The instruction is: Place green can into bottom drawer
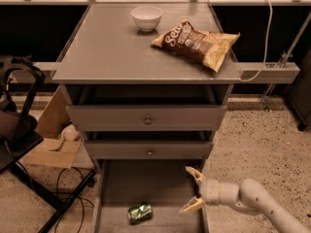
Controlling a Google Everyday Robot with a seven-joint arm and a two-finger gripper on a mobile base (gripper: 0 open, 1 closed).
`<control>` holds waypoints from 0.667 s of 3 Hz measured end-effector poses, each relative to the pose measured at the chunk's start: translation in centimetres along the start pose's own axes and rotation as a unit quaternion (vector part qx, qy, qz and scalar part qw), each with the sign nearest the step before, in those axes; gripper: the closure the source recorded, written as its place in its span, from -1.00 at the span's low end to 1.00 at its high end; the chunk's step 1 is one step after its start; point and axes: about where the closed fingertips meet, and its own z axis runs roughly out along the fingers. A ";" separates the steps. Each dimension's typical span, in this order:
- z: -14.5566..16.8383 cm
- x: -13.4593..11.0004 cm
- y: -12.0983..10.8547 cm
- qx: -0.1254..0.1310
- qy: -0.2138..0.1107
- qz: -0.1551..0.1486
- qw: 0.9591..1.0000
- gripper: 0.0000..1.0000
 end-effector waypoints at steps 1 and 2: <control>-4.9 -4.0 4.0 -0.023 0.093 -0.011 0.995 -1.00; -6.6 -6.8 8.0 -0.032 0.168 -0.001 0.985 -1.00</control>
Offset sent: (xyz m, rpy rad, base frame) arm -0.1290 -0.0523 0.1904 -0.6321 0.0996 0.0958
